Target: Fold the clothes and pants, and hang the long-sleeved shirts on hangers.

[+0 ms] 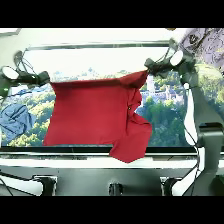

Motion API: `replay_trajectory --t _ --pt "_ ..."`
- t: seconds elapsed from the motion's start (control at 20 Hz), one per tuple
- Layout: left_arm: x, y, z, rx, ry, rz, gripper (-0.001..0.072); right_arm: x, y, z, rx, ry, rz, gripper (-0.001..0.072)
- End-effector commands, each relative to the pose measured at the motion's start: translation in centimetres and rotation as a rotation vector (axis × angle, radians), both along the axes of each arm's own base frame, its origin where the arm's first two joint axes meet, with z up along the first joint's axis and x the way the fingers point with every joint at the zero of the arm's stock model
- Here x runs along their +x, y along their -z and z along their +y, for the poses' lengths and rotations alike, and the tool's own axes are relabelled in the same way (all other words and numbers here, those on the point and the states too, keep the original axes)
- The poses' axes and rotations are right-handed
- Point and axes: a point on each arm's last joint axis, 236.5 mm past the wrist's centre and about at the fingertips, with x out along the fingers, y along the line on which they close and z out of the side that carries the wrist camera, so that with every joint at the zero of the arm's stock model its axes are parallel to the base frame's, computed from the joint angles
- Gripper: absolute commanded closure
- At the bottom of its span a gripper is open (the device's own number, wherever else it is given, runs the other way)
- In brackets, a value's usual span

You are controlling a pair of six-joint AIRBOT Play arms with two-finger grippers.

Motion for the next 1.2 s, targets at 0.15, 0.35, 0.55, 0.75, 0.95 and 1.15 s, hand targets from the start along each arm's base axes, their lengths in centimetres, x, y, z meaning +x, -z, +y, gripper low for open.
replay_trajectory --t 0.15,0.35,0.55,0.75,0.95,1.15 --pt "1.4 4.1 -1.8 -0.096 -0.005 0.053 0.0544 -1.2 5.2 1.6 0.085 -0.027 0.148 0.0486" --pt "0.1 -2.5 0.0 -0.124 0.033 0.060 0.0136 -6.0 1.6 -1.3 -0.012 -0.239 0.193 0.0250" --pt "-5.0 -8.0 3.6 -0.098 0.031 0.068 0.0136 -13.2 -1.5 -6.3 -0.022 -0.417 0.288 0.0247" --pt "-12.9 -6.6 5.6 -0.150 -0.060 0.159 0.0132 -21.5 1.8 -9.9 0.124 -0.314 0.402 0.0234" --pt "-19.1 -3.3 6.0 -0.184 -0.168 0.205 0.0132 -30.7 8.5 -8.4 0.252 -0.221 0.509 0.0216" --pt "-20.8 -1.6 4.8 -0.202 -0.161 0.250 0.0132 -32.2 12.4 -5.4 0.354 -0.187 0.450 0.0216"
